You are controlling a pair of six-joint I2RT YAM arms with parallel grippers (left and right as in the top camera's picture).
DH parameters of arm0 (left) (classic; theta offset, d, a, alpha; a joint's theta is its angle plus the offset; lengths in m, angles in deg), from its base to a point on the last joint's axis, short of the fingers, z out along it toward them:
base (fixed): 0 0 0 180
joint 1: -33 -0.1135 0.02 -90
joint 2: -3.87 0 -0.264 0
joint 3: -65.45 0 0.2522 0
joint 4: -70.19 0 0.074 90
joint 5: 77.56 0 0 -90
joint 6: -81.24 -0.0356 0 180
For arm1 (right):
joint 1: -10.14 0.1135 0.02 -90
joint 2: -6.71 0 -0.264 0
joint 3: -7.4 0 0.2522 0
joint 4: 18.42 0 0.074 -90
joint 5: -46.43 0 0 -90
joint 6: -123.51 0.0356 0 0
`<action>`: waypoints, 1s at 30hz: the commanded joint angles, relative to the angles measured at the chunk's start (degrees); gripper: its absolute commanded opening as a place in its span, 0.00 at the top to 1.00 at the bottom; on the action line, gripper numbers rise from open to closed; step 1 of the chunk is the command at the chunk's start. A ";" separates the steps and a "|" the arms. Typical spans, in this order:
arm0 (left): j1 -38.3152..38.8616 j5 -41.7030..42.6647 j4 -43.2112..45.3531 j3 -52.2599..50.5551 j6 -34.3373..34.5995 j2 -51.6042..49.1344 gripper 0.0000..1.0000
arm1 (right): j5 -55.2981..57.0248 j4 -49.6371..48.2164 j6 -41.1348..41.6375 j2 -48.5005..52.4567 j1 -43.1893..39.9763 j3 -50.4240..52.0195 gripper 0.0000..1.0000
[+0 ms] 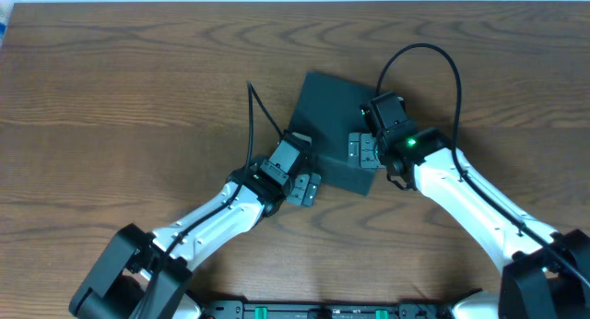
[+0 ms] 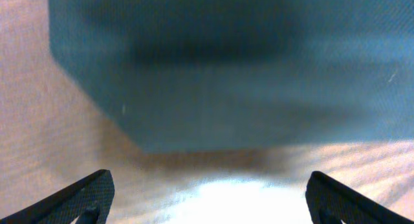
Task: Pack container
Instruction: 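Press the closed lid down with both grippers at the front edge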
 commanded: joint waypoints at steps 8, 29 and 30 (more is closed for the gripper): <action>-0.04 -1.29 5.33 -0.17 -0.79 -3.87 0.04 | 2.78 0.76 0.42 3.43 -0.42 1.53 0.01; -0.07 -5.97 13.90 -0.17 -0.81 -5.77 0.04 | 2.78 0.74 0.44 3.43 -0.42 1.53 0.01; -0.04 -5.97 13.90 -0.15 -0.81 -5.77 0.04 | 2.78 0.74 0.44 3.43 -0.42 1.53 0.01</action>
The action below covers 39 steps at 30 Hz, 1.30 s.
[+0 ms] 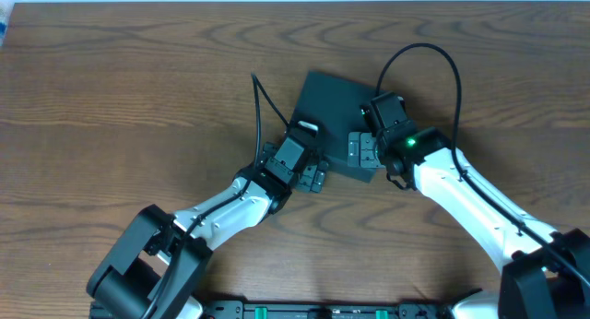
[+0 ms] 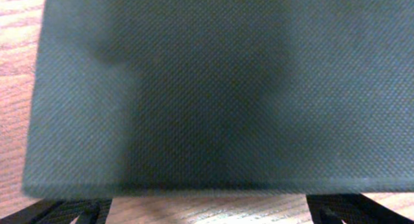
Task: Pack container
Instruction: 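Press the closed lid down with both grippers at the front edge, then move the left and right grippers to the box's left and right sides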
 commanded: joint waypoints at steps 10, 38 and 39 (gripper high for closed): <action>-0.04 7.61 -2.21 0.00 1.01 5.05 0.04 | 2.78 1.18 0.37 3.32 -0.17 1.55 0.01; -22.49 5.38 -6.56 9.60 -0.26 4.44 0.04 | 2.12 6.14 1.03 -13.09 -12.59 1.51 0.01; -22.49 5.49 -6.67 10.78 -0.26 2.89 0.04 | 2.12 5.97 1.03 -12.46 -13.77 1.51 0.01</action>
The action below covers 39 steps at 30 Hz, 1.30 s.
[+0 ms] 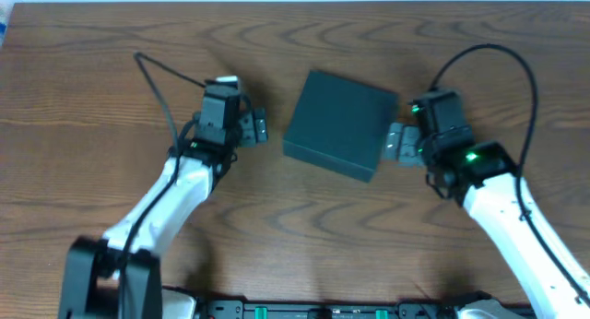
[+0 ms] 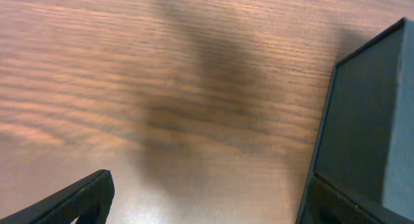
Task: Pack container
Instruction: 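Move the left and right grippers to the box's left and right sides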
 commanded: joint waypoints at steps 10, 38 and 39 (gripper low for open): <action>0.04 3.65 -0.26 8.20 -2.82 -11.08 0.04 | 0.85 -5.14 1.53 10.84 -6.43 0.26 0.01; 5.79 4.96 -5.44 8.07 -2.75 -13.33 0.04 | 0.02 -24.06 1.46 23.30 -6.43 0.26 0.01; 6.23 4.94 -5.86 8.07 -2.64 -13.33 0.04 | 0.02 -24.52 1.49 23.58 -6.43 0.26 0.01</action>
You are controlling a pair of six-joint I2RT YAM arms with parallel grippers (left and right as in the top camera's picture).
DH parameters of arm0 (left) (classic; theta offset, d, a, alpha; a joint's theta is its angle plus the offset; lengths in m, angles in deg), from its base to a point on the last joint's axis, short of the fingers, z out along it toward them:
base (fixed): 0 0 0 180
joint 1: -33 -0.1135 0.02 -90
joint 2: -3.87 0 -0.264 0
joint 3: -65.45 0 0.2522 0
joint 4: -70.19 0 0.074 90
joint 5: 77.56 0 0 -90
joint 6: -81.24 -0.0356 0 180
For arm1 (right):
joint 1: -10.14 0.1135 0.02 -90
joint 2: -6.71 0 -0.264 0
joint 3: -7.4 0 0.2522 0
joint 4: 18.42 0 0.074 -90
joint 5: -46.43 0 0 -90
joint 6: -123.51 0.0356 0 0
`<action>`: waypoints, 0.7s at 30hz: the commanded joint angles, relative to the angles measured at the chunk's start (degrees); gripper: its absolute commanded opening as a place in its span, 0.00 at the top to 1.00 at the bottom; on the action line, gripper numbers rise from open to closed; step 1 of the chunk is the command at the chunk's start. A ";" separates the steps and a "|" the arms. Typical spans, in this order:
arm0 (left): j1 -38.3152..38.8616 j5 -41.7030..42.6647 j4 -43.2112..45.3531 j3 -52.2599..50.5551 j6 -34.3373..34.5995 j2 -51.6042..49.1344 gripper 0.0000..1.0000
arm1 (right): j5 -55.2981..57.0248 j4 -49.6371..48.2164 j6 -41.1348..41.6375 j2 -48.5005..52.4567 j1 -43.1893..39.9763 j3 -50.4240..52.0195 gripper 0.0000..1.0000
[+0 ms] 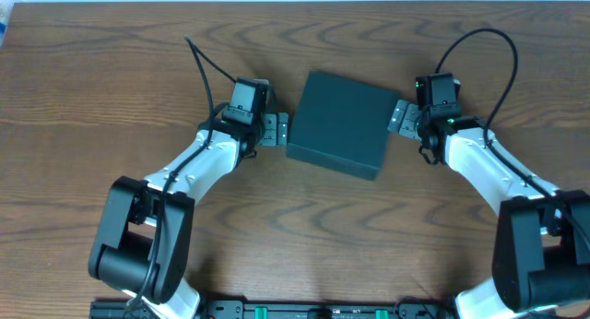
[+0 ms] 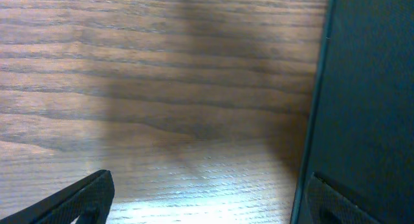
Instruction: Pack container
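A dark teal closed box (image 1: pixel 337 124), the container, lies tilted in the middle of the wooden table. My left gripper (image 1: pixel 276 130) stands open at the box's left side, close against it. In the left wrist view the box wall (image 2: pixel 365 101) fills the right side, with one fingertip (image 2: pixel 87 198) over bare wood and the other in front of the box. My right gripper (image 1: pixel 399 117) sits at the box's upper right corner, its jaws spread and empty. Nothing else of the task shows.
The brown wooden table (image 1: pixel 111 88) stretches to all sides of the box. Black cables loop up from both wrists. A pale wall edge runs along the top of the overhead view.
My left gripper has moved right and down, from well left of the box to right against its left side. My right gripper has shifted up along the box's right edge. The box stays put.
Both grippers first stood at the box's near side, the left by its lower left corner. The left then pressed closer against it. Later both had drawn apart, the box lying further left and turned. Now each gripper flanks a side of the box.
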 commanded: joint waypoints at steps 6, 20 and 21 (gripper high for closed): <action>2.49 0.68 -3.87 0.98 3.08 -0.50 0.04 | 0.02 -2.16 0.76 3.17 -0.09 0.24 0.01; 2.49 -0.17 -7.10 0.98 8.61 1.97 0.04 | -5.20 -3.10 0.79 3.50 0.04 0.24 0.01; 2.49 -0.17 -7.26 0.98 8.68 2.08 0.04 | -6.21 -3.45 0.79 3.50 0.09 0.24 0.01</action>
